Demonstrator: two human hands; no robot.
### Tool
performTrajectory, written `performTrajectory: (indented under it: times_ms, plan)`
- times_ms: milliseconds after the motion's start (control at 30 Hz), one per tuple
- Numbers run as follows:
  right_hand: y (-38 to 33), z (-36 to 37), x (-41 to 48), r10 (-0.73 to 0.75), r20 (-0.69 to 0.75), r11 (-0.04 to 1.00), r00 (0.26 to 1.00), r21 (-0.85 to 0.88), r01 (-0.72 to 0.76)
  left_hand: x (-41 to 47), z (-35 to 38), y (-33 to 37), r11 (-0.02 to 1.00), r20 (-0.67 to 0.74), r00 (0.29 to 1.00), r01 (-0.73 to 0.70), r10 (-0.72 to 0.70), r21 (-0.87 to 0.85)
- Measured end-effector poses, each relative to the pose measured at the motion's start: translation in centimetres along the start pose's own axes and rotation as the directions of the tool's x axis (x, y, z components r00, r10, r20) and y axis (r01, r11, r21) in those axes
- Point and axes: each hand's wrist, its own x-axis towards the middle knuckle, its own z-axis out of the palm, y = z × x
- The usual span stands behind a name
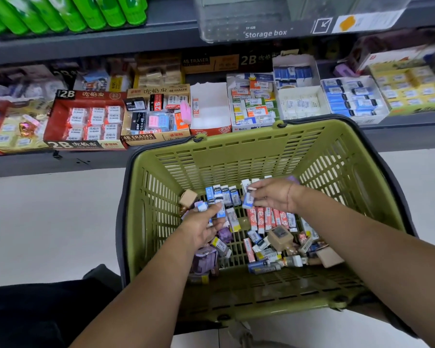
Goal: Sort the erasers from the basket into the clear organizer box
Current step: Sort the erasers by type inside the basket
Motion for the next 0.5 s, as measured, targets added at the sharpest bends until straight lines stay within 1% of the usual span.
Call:
performTrajectory:
  times_ms: [133,233,333,400,500]
  plan:
    - [0.0,3.2,1.2,-0.096,-0.129,0.986,0.987,-0.150,0.076,0.7,-0.9,1.0,0.995,-0.123,0.988,-0.095,0.091,-0.026]
    - [0.7,5.1,2.9,-0.228,-0.268,0.940,0.936,-0.309,0.141,1.2,-1.0,1.1,0.990,-0.152,0.979,-0.138,0.137,0.001]
    - [1.2,6.2,4.2,-0.325,-0.317,0.860,0.891,-0.490,0.139,2.3,-0.9,1.2,0.986,-0.173,0.971,-0.163,0.167,0.041]
    - [1.3,6.7,5.0,-0.334,-0.331,0.838,0.882,-0.533,0.117,3.2,-0.7,1.4,0.977,-0.181,0.961,-0.195,0.208,0.092]
    - [1.3,7.3,6.0,-0.313,-0.326,0.819,0.892,-0.569,0.079,4.4,-0.1,1.6,0.965,-0.193,0.951,-0.212,0.240,0.157]
